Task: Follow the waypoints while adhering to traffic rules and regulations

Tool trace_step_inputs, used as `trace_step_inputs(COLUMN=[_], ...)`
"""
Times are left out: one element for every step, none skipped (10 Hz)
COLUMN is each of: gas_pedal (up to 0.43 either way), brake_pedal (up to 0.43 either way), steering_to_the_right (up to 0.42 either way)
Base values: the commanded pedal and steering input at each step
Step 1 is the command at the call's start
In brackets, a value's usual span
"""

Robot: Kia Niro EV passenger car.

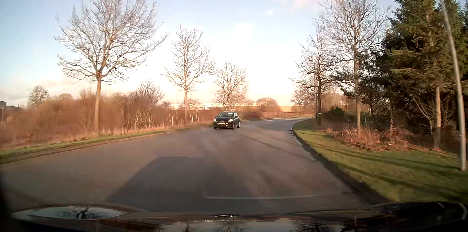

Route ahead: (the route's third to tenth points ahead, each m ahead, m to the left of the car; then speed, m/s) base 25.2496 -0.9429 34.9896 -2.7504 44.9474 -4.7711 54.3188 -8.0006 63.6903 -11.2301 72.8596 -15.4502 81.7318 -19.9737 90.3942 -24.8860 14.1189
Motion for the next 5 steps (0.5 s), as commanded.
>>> trace_step_inputs(gas_pedal=[0.177,0.189,0.189,0.189,0.197], brake_pedal=[0.000,0.000,0.000,0.000,0.000], steering_to_the_right=[0.029,0.029,0.029,0.029,0.029])
